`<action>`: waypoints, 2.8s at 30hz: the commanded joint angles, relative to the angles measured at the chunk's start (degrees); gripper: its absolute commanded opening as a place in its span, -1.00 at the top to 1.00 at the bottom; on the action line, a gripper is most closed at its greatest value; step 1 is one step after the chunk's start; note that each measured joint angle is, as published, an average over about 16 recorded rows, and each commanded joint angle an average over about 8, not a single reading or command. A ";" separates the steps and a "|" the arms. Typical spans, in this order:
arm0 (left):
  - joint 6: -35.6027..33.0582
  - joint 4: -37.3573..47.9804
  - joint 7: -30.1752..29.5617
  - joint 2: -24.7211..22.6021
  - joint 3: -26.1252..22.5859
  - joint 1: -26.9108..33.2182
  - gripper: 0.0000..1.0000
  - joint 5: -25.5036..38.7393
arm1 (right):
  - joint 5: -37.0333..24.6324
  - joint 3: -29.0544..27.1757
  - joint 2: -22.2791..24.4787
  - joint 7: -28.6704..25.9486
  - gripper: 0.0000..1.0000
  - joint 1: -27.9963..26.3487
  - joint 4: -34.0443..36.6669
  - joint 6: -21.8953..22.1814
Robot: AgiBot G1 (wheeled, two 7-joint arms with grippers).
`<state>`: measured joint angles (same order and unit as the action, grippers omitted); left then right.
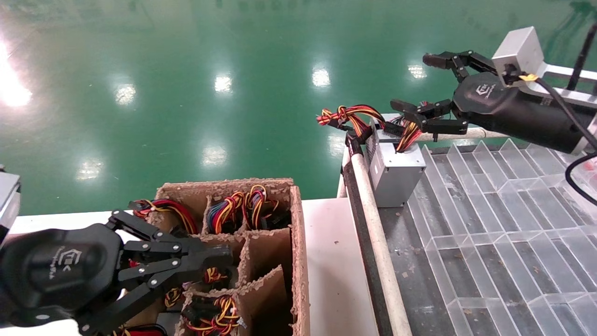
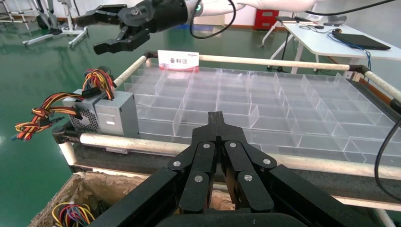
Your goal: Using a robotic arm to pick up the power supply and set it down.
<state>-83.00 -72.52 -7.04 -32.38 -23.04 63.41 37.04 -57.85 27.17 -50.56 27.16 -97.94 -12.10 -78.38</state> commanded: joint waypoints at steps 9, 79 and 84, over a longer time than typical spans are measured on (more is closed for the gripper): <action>0.00 0.00 0.00 0.00 0.00 0.00 1.00 0.00 | 2.87 -2.00 2.83 -6.89 -1.00 6.61 -11.19 -1.22; 0.02 0.01 0.01 0.01 -0.01 -0.01 -1.00 -0.02 | 16.15 -11.26 15.66 -38.02 -1.00 36.65 -61.88 -7.39; 0.02 0.01 0.01 0.01 -0.01 -0.01 -1.00 -0.02 | 16.09 -11.23 15.62 -37.96 -1.00 36.55 -61.72 -7.37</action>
<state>-82.98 -72.50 -7.03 -32.37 -23.05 63.40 37.01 -41.75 15.94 -34.93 -10.82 -61.38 -73.83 -85.75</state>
